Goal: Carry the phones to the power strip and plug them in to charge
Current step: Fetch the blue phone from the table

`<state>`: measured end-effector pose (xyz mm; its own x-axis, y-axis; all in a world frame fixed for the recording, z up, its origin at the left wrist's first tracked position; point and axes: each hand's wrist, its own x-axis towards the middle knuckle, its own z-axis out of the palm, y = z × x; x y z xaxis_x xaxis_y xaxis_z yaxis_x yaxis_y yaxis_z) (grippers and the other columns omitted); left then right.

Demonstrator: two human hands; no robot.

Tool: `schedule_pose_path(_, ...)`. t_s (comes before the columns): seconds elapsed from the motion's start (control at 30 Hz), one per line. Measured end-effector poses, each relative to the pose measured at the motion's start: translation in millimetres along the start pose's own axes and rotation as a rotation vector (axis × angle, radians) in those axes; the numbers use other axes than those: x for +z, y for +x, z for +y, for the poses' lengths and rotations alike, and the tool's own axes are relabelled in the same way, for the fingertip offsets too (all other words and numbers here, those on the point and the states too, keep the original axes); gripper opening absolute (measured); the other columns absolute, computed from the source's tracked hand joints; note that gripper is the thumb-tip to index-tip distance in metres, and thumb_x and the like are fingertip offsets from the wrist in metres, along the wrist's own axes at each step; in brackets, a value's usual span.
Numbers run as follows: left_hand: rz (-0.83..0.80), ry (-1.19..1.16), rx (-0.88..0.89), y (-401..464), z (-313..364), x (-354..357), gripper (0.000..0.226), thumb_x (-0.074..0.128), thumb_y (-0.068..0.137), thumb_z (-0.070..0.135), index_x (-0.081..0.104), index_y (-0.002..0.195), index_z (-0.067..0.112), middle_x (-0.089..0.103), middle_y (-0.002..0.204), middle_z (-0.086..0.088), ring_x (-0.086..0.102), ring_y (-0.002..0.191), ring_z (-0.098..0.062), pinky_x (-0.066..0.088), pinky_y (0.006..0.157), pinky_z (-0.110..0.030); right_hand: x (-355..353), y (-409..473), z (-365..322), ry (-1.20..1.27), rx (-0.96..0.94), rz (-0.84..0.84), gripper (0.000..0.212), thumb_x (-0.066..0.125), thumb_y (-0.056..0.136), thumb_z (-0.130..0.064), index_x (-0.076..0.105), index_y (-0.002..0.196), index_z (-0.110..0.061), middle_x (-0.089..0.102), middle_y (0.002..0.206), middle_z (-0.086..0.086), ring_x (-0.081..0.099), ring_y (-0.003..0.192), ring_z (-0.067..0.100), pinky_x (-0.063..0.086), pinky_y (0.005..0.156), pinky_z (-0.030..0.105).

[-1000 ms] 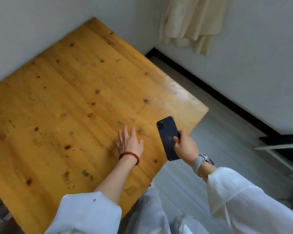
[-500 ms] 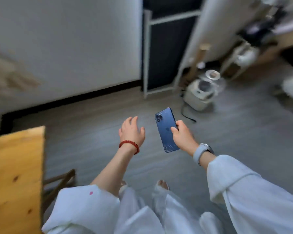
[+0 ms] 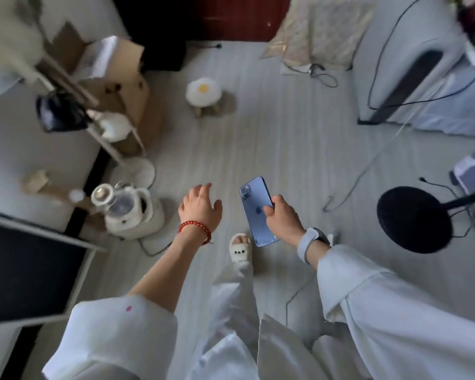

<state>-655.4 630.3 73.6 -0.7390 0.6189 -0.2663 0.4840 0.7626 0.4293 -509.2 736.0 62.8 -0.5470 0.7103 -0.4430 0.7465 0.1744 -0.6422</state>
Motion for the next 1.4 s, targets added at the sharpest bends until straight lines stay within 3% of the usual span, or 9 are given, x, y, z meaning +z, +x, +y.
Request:
schedule_pose_path(0.37,-0.107,0.071,0.261,267.5,180.9,-23.2,0.052,0.044,0.088,0.033,0.031,0.137,0.020,0.036,0.142,-0.009,0.033,0.129,-0.031,0.027,0.107,-0.045,-167.7,227.0,-52.5,0.103,0.118,0.209,0.019,0.038,0.093,-0.018,0.043,0.104,-0.004,0.053,0.092,0.012,0.051,0.084,0.033,0.044,0.074,0.039)
schedule_pose_path(0.47,-0.141,0.067,0.351,330.0,243.0,-17.2,0.052,0.045,0.088,0.032,0.031,0.136,0.020,0.036,0.142,-0.009,0.033,0.129,-0.030,0.027,0.107,-0.045,-216.5,282.7,-51.4,0.132,0.140,0.273,0.011,0.039,0.093,-0.018,0.040,0.095,-0.008,0.053,0.094,0.014,0.049,0.084,0.031,0.038,0.071,0.036)
schedule_pose_path(0.67,-0.209,0.066,0.428,440.6,344.8,19.8,0.051,0.045,0.088,0.031,0.031,0.136,0.019,0.035,0.143,-0.008,0.033,0.130,-0.029,0.029,0.109,-0.047,-295.6,407.4,-31.2,0.162,0.197,0.310,0.022,0.039,0.093,-0.018,0.045,0.107,-0.003,0.059,0.108,0.021,0.054,0.096,0.039,0.039,0.074,0.037)
schedule_pose_path(0.93,-0.298,0.111,0.363,605.6,495.6,50.8,0.052,0.044,0.089,0.028,0.029,0.138,0.016,0.034,0.144,-0.010,0.033,0.131,-0.029,0.029,0.109,-0.048,-426.5,590.7,-6.0,0.268,0.253,0.261,0.028,0.040,0.094,-0.020,0.043,0.116,-0.003,0.059,0.110,0.020,0.055,0.098,0.038,0.043,0.082,0.041)
schedule_pose_path(1.07,-0.276,0.066,0.365,675.7,561.4,48.1,0.052,0.044,0.089,0.026,0.030,0.137,0.015,0.034,0.144,-0.010,0.033,0.131,-0.029,0.029,0.109,-0.047,-486.3,670.0,-10.2,0.271,0.267,0.240,0.027,0.040,0.094,-0.020,0.043,0.115,-0.004,0.059,0.111,0.019,0.053,0.092,0.034,0.041,0.077,0.037)
schedule_pose_path(1.17,-0.289,0.063,0.357,729.8,593.5,48.9,0.052,0.044,0.089,0.026,0.029,0.138,0.015,0.033,0.145,-0.010,0.033,0.131,-0.029,0.029,0.110,-0.047,-518.4,727.2,-16.8,0.276,0.254,0.231,0.026,0.040,0.094,-0.020,0.043,0.113,-0.003,0.059,0.109,0.018,0.051,0.087,0.030,0.041,0.076,0.037)
schedule_pose_path(1.27,-0.289,0.046,0.326,791.9,616.3,56.0,0.052,0.044,0.089,0.026,0.030,0.137,0.015,0.033,0.144,-0.011,0.033,0.131,-0.029,0.030,0.109,-0.047,-541.4,789.3,-24.7,0.266,0.242,0.224,0.025,0.040,0.094,-0.020,0.043,0.111,-0.002,0.059,0.109,0.019,0.055,0.095,0.036,0.045,0.082,0.044)
schedule_pose_path(1.4,-0.291,0.029,0.300,893.2,648.0,66.4,0.051,0.044,0.088,0.026,0.031,0.137,0.014,0.034,0.143,-0.012,0.034,0.130,-0.031,0.031,0.108,-0.049,-574.2,891.3,-41.5,0.241,0.230,0.194,0.026,0.041,0.094,-0.019,0.043,0.112,0.000,0.058,0.112,0.022,0.053,0.100,0.039,0.043,0.084,0.043)
